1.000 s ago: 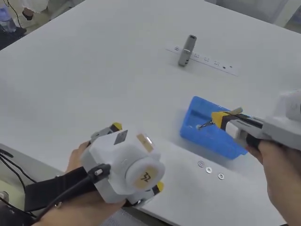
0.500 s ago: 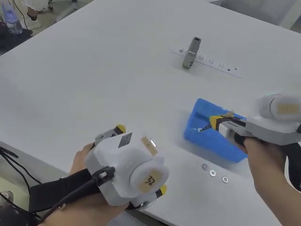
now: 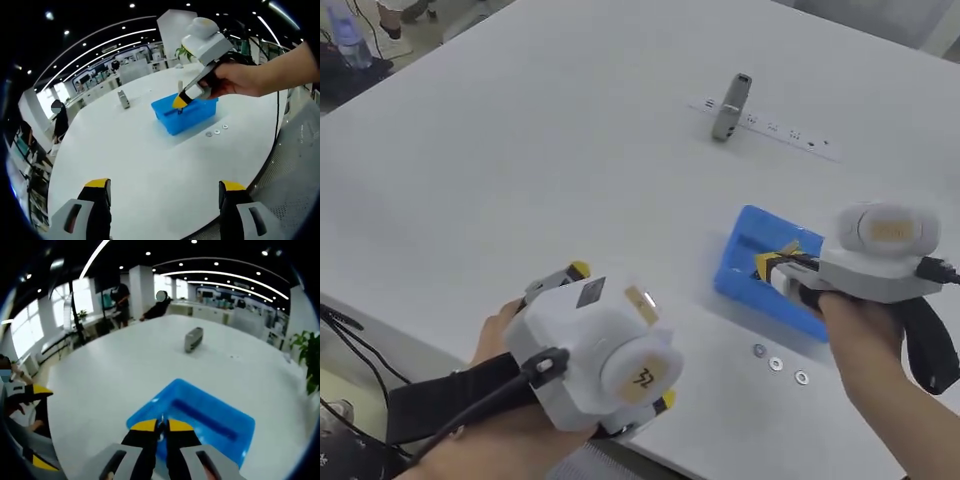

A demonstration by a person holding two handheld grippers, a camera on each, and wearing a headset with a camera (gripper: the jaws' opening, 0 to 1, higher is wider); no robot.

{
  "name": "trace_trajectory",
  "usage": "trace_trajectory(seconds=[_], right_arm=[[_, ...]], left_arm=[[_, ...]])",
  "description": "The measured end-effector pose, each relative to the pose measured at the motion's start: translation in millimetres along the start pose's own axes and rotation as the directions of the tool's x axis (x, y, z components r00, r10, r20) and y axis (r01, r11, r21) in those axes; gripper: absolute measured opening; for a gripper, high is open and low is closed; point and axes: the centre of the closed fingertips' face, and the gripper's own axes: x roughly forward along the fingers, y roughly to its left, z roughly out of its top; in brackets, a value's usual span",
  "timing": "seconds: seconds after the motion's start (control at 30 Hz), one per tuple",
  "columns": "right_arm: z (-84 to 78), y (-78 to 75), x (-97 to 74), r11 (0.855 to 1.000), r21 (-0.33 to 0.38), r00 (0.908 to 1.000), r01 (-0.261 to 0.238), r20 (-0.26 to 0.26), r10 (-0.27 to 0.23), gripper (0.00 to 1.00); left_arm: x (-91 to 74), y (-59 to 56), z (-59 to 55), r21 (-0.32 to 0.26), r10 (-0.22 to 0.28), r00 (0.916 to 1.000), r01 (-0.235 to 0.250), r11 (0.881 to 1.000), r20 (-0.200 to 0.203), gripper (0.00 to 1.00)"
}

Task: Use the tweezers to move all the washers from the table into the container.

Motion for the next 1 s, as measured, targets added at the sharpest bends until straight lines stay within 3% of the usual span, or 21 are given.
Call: trace_trajectory(seconds=[0.17, 0.33, 0.53, 0.7, 0.9, 1.0], right_arm=[[1.3, -0.5, -0.4, 1.000, 0.013, 1.0000, 0.008, 0.002, -0.008, 0.03], [6.7, 0.8, -12.7, 1.000, 0.017, 0.9995, 0.013, 0.029, -0.014, 0.03], [21.5, -1.5, -39.3, 0.999, 0.030, 0.9964, 0.013, 0.083, -0.015, 0.03], [28.6, 5.4, -71.4, 1.000, 0.029, 0.9924, -0.010, 0.123, 0.007, 0.03], [21.8, 15.8, -92.9, 0.999, 0.032, 0.9908, -0.029, 0.133, 0.025, 0.03], [7.3, 21.0, -91.0, 0.998, 0.055, 0.9917, -0.038, 0.125, 0.031, 0.03]], left_arm=[[0.3, 0.3, 0.1, -0.001, 0.001, 1.0000, -0.001, 1.000, 0.001, 0.91], [-0.1, 1.0, 0.0, -0.002, 0.004, 1.0000, -0.004, 1.000, 0.001, 0.91], [-0.9, 1.2, 0.3, 0.000, 0.005, 1.0000, -0.005, 1.000, 0.003, 0.91], [-1.0, 1.2, 0.7, 0.000, 0.006, 1.0000, -0.006, 1.000, 0.005, 0.91], [-0.5, 1.1, 1.1, -0.002, 0.007, 0.9999, -0.007, 1.000, 0.009, 0.91], [-0.5, 0.4, 2.1, -0.006, 0.004, 0.9999, -0.004, 1.000, 0.015, 0.92]])
